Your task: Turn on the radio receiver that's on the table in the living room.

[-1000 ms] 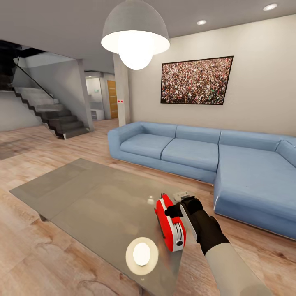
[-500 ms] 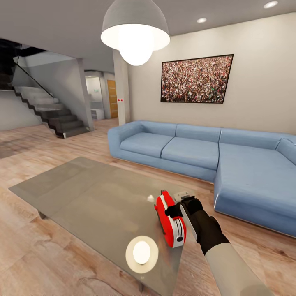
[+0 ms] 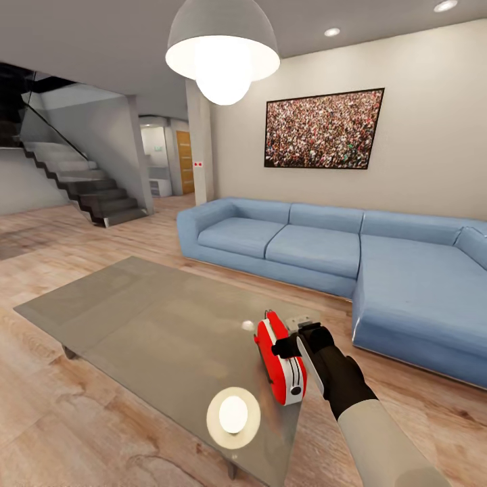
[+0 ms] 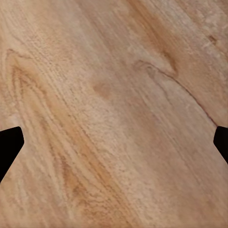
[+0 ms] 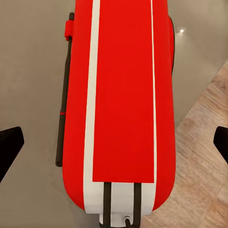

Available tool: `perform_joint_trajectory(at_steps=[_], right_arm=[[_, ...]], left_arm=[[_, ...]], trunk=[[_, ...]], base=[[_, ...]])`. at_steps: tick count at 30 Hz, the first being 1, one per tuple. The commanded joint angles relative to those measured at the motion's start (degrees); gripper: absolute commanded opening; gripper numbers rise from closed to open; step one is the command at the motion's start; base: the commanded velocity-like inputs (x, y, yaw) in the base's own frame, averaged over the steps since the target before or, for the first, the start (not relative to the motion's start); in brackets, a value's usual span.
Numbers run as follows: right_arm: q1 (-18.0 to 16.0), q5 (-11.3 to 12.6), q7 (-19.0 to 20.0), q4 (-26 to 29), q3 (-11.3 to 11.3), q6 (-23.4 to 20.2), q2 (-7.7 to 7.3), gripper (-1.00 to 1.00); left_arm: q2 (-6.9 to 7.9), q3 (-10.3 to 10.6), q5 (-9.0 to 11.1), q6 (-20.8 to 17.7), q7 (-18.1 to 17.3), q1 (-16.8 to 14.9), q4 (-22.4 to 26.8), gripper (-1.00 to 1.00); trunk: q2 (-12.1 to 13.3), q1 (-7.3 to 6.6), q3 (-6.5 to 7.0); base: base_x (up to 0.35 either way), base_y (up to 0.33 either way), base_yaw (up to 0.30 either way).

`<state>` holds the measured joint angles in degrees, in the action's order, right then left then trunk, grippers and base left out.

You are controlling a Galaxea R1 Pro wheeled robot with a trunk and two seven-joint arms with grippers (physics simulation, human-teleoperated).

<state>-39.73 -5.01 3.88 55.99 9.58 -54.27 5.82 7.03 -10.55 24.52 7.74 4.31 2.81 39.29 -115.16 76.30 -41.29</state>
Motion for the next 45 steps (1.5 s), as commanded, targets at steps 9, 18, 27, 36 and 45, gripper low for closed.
perform_joint_trajectory(at_steps=[9, 18, 27, 36, 45], right_arm=[[0.0, 0.0, 0.0, 0.0, 0.0, 0.0, -0.02, 1.0], [0.0, -0.1, -0.2, 0.0, 0.0, 0.0, -0.02, 1.0], [0.0, -0.1, -0.2, 0.0, 0.0, 0.0, -0.02, 1.0], [0.0, -0.1, -0.2, 0.0, 0.1, 0.0, -0.02, 1.0], [0.0, -0.1, -0.2, 0.0, -0.1, 0.0, -0.02, 1.0]], left_arm=[[0.0, 0.0, 0.0, 0.0, 0.0, 0.0, 0.0, 1.0], [0.0, 0.0, 0.0, 0.0, 0.1, 0.0, 0.0, 1.0], [-0.07, 0.0, 0.0, 0.1, 0.1, 0.0, 0.0, 1.0], [-0.01, 0.0, 0.0, 0.0, 0.0, 0.0, 0.0, 1.0], [-0.01, 0.0, 0.0, 0.0, 0.0, 0.0, 0.0, 1.0]], trunk=[[0.0, 0.0, 0.0], [0.0, 0.0, 0.0], [-2.8, 1.54, -1.26], [-3.2, 1.76, -1.44], [-4.4, 2.42, -1.97]], base=[[0.0, 0.0, 0.0], [0.0, 0.0, 0.0], [0.0, 0.0, 0.0], [0.0, 0.0, 0.0], [0.0, 0.0, 0.0]])
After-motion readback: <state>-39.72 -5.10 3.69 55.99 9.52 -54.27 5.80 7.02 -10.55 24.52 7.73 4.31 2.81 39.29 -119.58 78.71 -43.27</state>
